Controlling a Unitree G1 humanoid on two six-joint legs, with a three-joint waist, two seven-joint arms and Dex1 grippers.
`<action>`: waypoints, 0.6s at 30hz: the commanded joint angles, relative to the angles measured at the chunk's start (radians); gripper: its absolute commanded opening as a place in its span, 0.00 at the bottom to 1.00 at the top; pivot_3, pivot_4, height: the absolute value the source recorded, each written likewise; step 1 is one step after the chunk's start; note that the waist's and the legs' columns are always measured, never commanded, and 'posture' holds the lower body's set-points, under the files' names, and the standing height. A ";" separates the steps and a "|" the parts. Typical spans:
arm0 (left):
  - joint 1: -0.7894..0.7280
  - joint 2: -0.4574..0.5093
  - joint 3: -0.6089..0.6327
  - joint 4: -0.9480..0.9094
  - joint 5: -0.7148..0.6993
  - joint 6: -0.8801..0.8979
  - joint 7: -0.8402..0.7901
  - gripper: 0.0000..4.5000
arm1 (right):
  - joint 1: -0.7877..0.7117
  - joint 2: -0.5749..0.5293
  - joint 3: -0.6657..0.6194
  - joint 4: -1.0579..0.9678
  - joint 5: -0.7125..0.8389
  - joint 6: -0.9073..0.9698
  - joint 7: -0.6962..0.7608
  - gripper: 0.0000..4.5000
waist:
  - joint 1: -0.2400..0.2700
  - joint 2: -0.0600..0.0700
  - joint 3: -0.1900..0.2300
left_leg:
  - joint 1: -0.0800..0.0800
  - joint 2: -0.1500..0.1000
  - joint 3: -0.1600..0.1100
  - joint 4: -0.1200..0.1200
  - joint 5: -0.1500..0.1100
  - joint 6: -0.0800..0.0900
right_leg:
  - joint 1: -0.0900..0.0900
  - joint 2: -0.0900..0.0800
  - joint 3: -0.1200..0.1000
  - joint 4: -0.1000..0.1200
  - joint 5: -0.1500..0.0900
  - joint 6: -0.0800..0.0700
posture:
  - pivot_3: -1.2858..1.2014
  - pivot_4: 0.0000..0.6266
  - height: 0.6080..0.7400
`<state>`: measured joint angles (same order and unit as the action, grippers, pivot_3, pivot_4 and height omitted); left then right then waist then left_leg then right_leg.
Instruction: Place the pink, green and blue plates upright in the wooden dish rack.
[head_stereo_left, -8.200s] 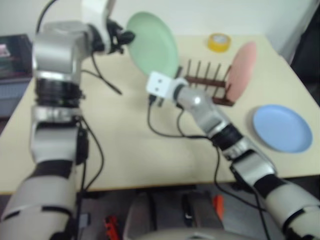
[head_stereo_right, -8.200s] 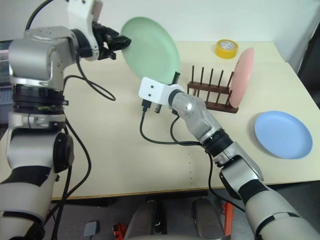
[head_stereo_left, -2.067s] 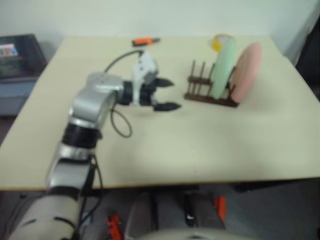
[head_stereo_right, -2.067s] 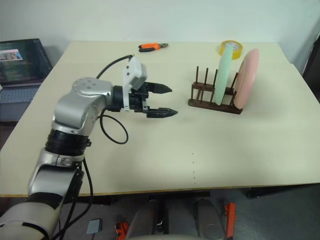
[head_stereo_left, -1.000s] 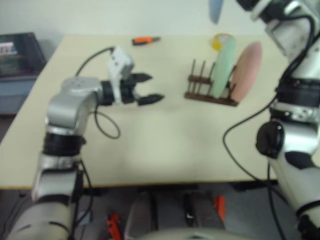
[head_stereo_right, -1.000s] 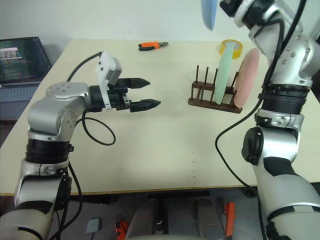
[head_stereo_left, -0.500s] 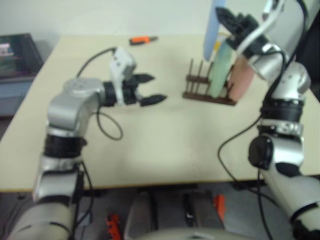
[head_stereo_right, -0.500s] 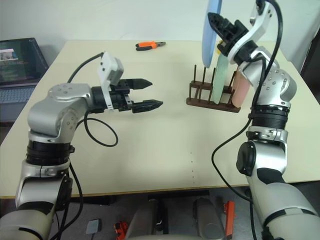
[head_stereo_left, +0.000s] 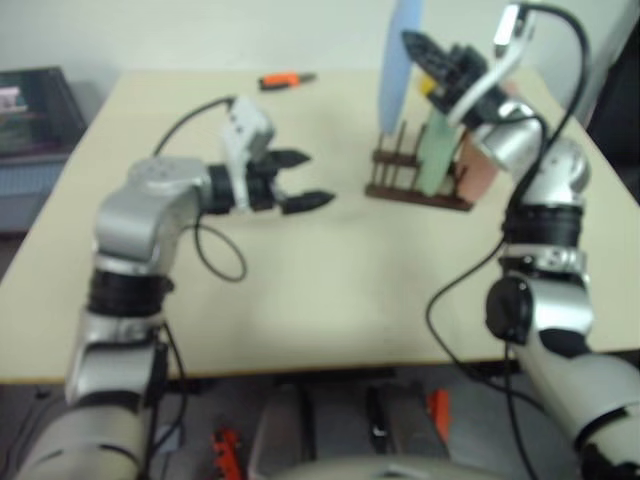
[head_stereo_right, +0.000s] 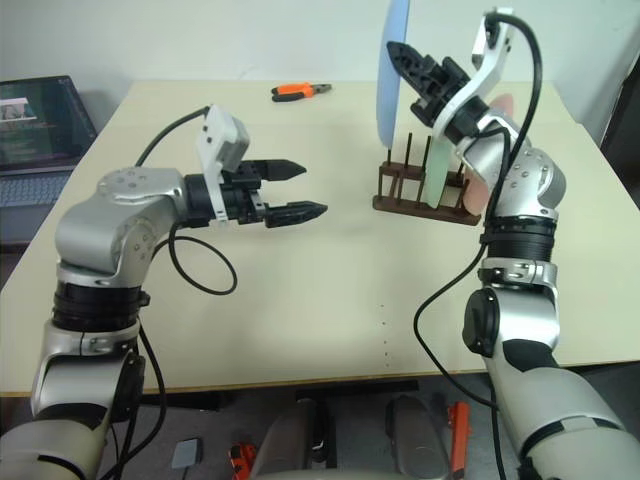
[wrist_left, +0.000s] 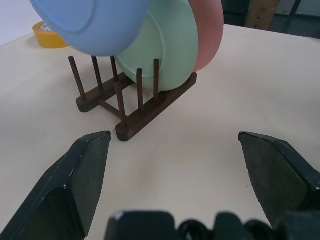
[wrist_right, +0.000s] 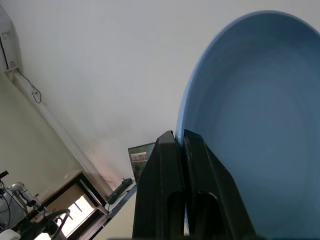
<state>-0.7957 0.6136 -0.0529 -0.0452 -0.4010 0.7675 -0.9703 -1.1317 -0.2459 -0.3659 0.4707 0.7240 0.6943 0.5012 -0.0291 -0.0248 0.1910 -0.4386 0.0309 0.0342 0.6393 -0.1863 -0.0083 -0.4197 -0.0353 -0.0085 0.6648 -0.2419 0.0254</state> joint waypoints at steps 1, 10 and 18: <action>-0.007 0.016 0.018 -0.049 -0.016 0.003 0.008 1.00 | -0.022 -0.008 -0.008 0.012 -0.008 -0.054 0.014 0.00 | 0.000 0.000 0.000 | 0.000 0.000 0.000 0.000 0.000 0.000 | 0.000 0.000 0.000 0.000 0.000 0.000 | 0.52 0.24 1.00; -0.002 0.016 0.014 -0.058 -0.018 0.011 0.015 1.00 | -0.018 -0.010 -0.008 0.055 -0.020 -0.085 0.022 0.00 | 0.000 0.000 0.000 | 0.000 0.000 0.000 0.000 0.000 0.000 | 0.000 0.000 0.000 0.000 0.000 0.000 | 0.52 0.24 1.00; -0.002 0.031 0.012 -0.064 -0.024 0.017 0.017 1.00 | 0.001 0.000 -0.014 0.059 -0.022 -0.085 0.017 0.00 | 0.000 0.000 0.000 | 0.000 0.000 0.000 0.000 0.000 0.000 | 0.000 0.000 0.000 0.000 0.000 0.000 | 0.52 0.24 1.00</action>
<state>-0.7886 0.6315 -0.0529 -0.0687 -0.4139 0.7843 -0.9524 -1.1238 -0.2448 -0.3686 0.5510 0.6894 0.6270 0.5096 -0.0292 -0.0248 0.1910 -0.4386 0.0309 0.0341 0.6390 -0.1863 -0.0083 -0.4198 -0.0352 -0.0085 0.6647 -0.2419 0.0254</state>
